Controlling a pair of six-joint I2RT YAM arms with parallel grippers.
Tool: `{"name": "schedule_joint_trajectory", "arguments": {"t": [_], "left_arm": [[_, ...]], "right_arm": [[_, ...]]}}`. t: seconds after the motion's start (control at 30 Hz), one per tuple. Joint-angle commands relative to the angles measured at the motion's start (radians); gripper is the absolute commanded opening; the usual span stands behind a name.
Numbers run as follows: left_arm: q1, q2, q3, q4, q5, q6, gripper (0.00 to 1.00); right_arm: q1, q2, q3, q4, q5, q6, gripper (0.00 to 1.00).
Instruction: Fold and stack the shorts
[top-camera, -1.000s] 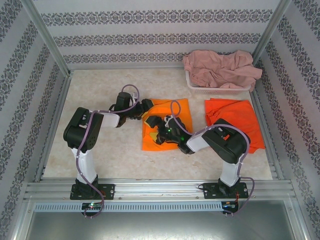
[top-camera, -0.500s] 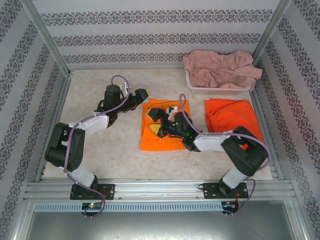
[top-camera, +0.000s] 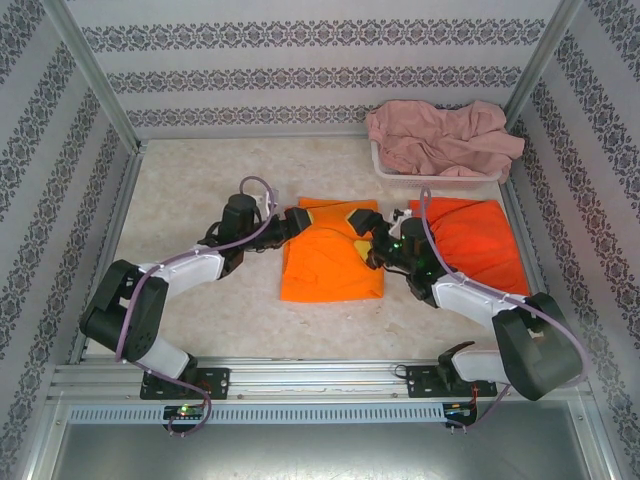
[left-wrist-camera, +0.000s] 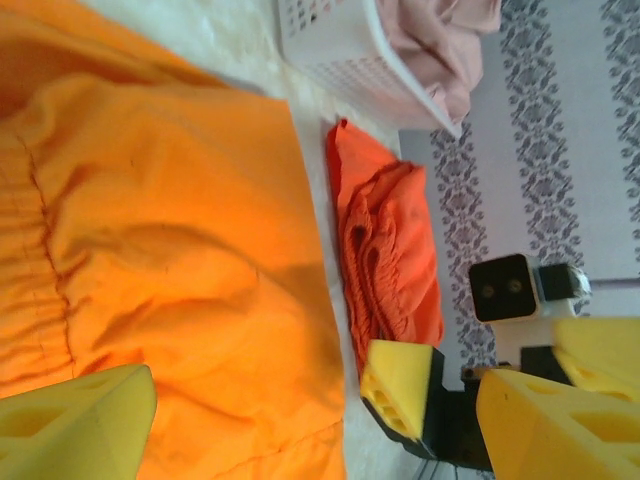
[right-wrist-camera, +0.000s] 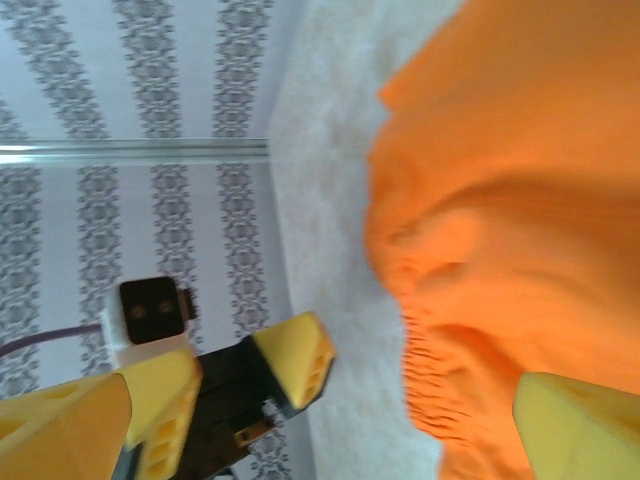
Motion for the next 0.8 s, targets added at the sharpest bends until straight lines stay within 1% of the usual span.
{"name": "schedule_joint_trajectory", "arguments": {"t": [0.0,0.2,0.3,0.4,0.53,0.6,0.77], "left_arm": [[-0.035,0.025,-0.049,0.081,-0.037,-0.037,0.84],[-0.081,0.13,-0.168,0.259,-0.05,-0.102,0.83],[-0.08,0.167,-0.229,0.3,-0.069,-0.091,0.83],[-0.075,0.185,-0.249,0.237,-0.098,-0.032,0.83],[-0.057,0.181,-0.27,0.207,-0.107,0.001,0.83],[-0.046,0.157,-0.274,0.17,-0.111,0.019,0.83],[-0.037,0.056,-0.249,-0.018,-0.145,0.107,0.84]], "right_arm": [[-0.013,-0.008,-0.054,-0.032,-0.052,-0.038,0.98],[-0.027,0.039,-0.138,-0.018,-0.072,-0.063,0.98],[-0.043,0.053,-0.169,-0.009,-0.083,-0.074,0.98],[-0.06,0.054,-0.189,-0.02,-0.09,-0.093,0.98],[-0.086,0.057,-0.196,-0.034,-0.131,-0.118,0.98],[-0.102,0.051,-0.194,-0.046,-0.157,-0.131,0.98],[-0.141,0.01,-0.152,-0.143,-0.204,-0.203,0.98]]}}
